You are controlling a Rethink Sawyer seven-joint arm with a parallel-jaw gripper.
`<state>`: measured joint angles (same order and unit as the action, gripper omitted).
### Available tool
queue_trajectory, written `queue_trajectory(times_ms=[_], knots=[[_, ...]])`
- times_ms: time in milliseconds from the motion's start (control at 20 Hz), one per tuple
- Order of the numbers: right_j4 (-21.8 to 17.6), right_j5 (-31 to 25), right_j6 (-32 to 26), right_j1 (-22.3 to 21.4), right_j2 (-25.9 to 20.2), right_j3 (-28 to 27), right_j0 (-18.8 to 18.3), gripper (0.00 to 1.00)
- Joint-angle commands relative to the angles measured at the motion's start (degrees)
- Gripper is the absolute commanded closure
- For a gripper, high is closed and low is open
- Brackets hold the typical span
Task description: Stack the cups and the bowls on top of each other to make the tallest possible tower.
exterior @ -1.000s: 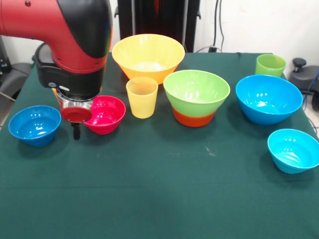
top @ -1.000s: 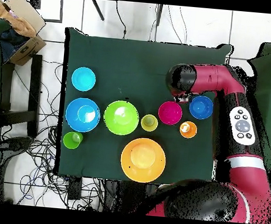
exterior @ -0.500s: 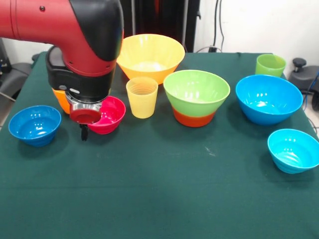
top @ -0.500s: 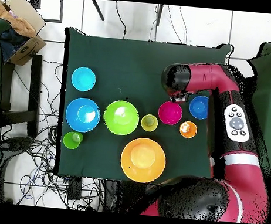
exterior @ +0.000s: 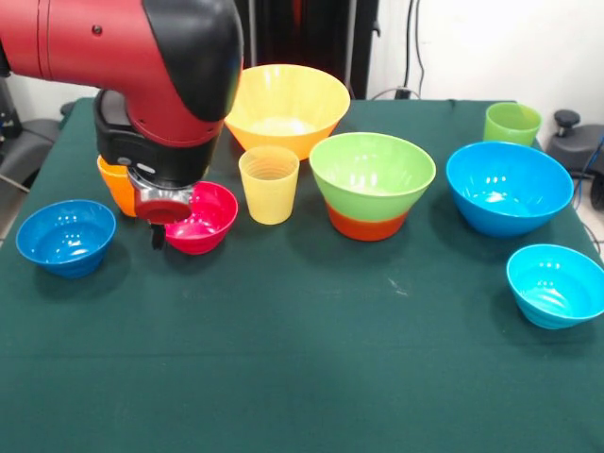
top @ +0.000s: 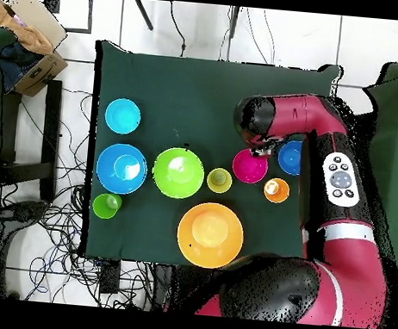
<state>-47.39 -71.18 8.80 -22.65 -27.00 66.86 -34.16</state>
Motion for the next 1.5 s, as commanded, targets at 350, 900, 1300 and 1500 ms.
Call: queue_trajectory(times_ms=[350, 900, 1300, 1500], knots=[[2.05, 0.99, -1.88, 3.91, 1.12, 4.76, -3.22, 0.0], [17.54, 0.51, -2.76, 6.71, -4.21, 8.96, -12.68, 0.0], [14.98, 9.37, -9.86, 9.26, -7.91, 10.29, -17.22, 0.0], [13.3, 17.74, -12.6, 11.99, -11.26, 12.48, -21.09, 0.0]])
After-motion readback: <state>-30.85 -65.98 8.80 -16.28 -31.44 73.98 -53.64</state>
